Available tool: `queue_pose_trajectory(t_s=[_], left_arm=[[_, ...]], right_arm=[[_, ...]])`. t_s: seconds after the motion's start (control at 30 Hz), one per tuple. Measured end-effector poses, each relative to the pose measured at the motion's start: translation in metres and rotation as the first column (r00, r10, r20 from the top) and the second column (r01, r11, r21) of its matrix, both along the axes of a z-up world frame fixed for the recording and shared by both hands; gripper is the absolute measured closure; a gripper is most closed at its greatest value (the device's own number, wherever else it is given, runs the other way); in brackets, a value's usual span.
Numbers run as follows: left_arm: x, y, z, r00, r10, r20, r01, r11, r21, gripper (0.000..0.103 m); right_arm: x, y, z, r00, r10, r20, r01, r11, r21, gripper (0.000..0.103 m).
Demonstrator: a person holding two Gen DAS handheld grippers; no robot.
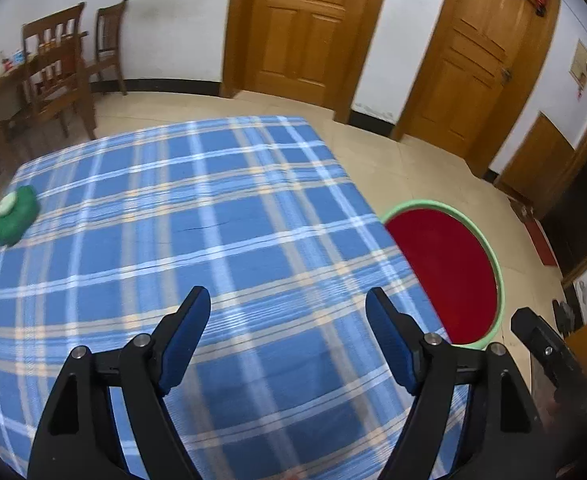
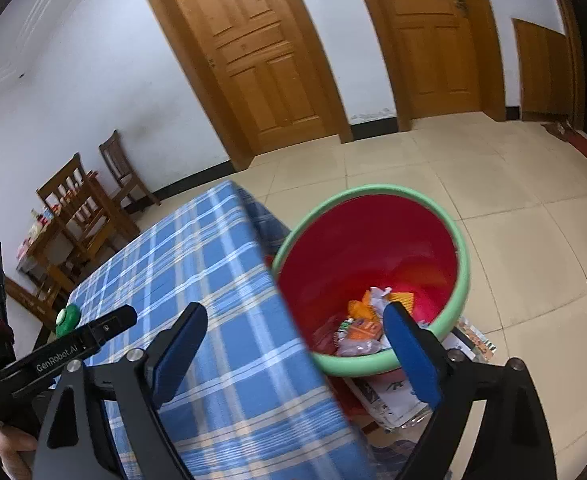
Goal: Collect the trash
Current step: 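Move both tools back over the table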
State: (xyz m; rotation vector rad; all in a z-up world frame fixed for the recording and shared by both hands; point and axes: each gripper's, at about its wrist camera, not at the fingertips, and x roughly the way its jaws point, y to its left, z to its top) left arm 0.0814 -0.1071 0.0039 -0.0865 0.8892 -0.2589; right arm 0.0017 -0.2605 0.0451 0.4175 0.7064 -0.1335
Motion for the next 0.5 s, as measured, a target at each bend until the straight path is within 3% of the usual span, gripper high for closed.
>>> queue_pose_trajectory(t_s=[0.5], left_arm=[[-0.042, 0.077, 0.004, 0.984, 0.176, 0.04, -0.176, 0.984, 0.01, 0.021]], right_arm=[[-0.007, 0.076, 0.005, 0.989, 0.149, 0.012, -0.148, 0.987, -0.053, 0.006]])
